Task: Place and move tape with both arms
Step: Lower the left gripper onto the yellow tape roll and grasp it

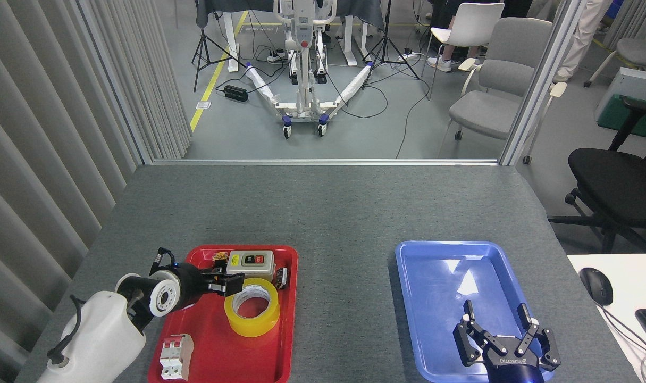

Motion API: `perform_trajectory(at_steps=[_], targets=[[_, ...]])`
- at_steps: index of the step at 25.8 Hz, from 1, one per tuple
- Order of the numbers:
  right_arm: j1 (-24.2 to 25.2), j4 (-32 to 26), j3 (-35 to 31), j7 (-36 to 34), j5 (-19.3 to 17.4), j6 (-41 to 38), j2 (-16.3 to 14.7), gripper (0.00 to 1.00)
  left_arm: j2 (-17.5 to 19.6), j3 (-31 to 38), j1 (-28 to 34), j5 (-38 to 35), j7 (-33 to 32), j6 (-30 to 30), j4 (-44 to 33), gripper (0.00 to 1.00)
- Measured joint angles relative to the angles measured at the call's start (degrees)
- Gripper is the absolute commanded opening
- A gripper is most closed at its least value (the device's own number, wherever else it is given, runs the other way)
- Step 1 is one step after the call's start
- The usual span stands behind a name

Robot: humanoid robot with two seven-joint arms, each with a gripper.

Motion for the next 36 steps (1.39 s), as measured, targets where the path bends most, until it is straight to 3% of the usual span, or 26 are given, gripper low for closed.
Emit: perform_trajectory(at_steps=[7, 27, 31, 36], targets=[[1.12, 0.02, 0.19, 0.18, 0.35, -0.22, -0.02, 1.00, -2.17, 0.45, 3.04, -6.25, -0.02, 0.07, 0.03, 0.83], [2.17, 0.27, 1.73, -2.69, 0.61, -0.11, -1.06, 0.99, -7.52, 1.30, 3.41, -10.44, 0.54, 1.44, 6.54, 0.81], [2.21, 0.22, 1.71, -2.72, 0.60, -0.20, -1.04, 1.00, -8.16, 1.41, 3.26, -10.67, 0.54, 1.63, 8.10, 0.69], [2.20, 0.26, 1.71, -2.73, 0.63, -0.33, -1.16, 0.99, -8.38, 1.40, 3.22, -10.73, 0.34, 0.84, 8.64, 0.29]])
